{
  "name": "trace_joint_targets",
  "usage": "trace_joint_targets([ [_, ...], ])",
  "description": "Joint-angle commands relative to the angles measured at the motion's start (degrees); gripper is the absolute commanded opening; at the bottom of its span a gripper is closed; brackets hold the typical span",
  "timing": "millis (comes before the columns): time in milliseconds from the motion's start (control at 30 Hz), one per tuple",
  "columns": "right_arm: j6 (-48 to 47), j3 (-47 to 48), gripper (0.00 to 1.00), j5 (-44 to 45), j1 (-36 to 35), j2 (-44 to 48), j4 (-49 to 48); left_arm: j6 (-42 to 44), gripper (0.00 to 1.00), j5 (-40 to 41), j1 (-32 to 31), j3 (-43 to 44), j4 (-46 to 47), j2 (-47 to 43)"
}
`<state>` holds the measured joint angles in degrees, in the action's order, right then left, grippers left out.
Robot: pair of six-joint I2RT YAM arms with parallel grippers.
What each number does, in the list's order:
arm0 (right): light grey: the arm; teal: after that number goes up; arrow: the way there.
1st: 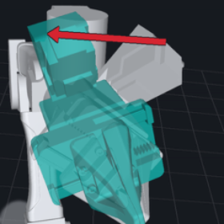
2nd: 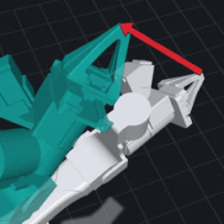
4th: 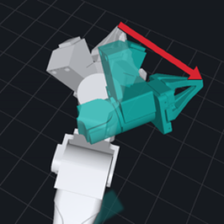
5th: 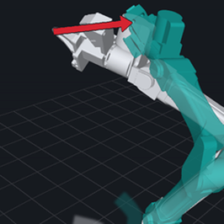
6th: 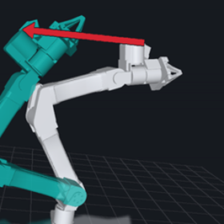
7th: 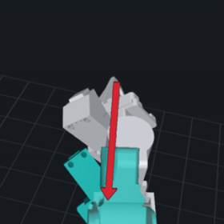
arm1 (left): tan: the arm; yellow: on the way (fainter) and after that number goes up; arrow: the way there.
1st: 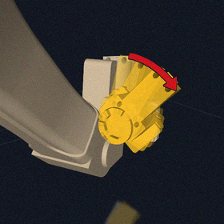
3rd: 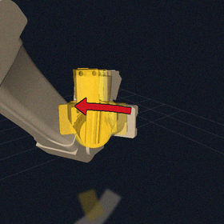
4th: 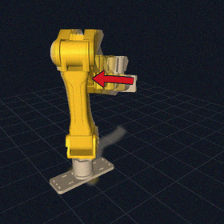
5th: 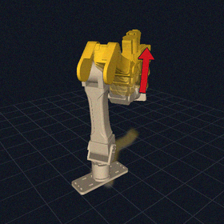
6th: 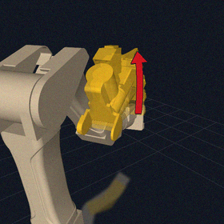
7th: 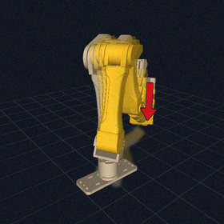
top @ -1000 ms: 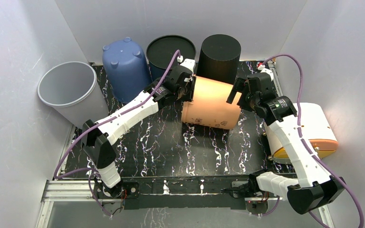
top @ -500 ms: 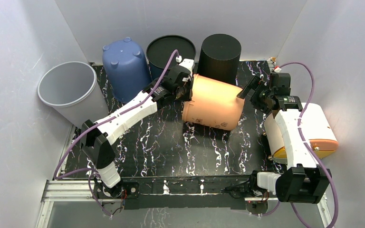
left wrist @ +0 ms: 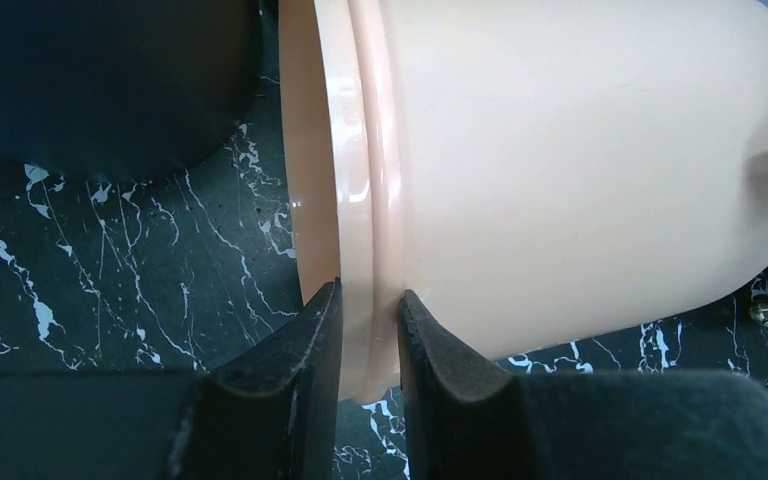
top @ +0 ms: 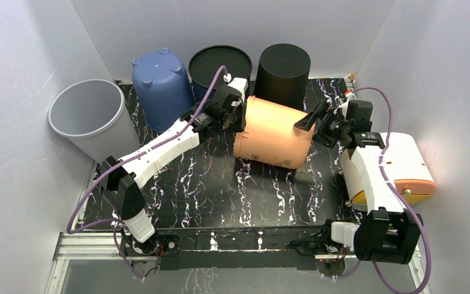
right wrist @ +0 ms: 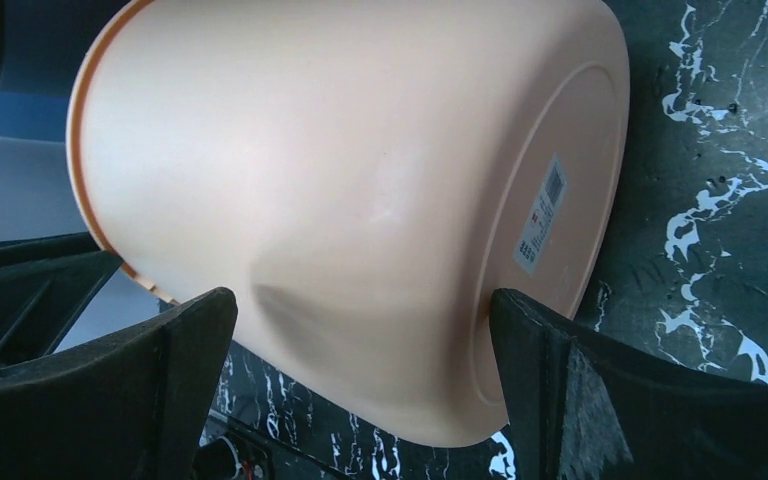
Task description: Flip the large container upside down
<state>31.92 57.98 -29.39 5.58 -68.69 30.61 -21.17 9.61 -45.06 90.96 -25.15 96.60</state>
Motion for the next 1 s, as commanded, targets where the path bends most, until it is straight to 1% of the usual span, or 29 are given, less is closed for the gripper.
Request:
trace_joint_targets([
  [0, 2.79, -0.58, 0.98, -8.94, 0.06, 4.42, -6.63, -0.6, 0.06, -2.93, 0.24, -1.55, -0.92, -1.92],
  [167, 3.71, 0.32, 0.98, -12.93, -0.09, 6.39, -4.45, -0.76, 0.05, -4.59, 0.23, -2.11, -0.15, -2.42],
  [467, 6.73, 4.96, 0.98, -14.87, -1.14, 6.29, -5.21, -0.79, 0.03, -6.69, 0.25, -3.67, 0.43, -3.5],
  [833, 8.08, 9.83, 0.98, -14.32, -3.46, 7.06, -3.93, -2.92, 0.02, -10.22, 0.32, -5.1, 1.61, -5.02],
  [967, 8.69, 10.72, 0.98, -13.46, -5.11, 7.37, -4.38, -5.02, 0.02, -12.34, 0.31, -7.47, 2.94, -6.59],
])
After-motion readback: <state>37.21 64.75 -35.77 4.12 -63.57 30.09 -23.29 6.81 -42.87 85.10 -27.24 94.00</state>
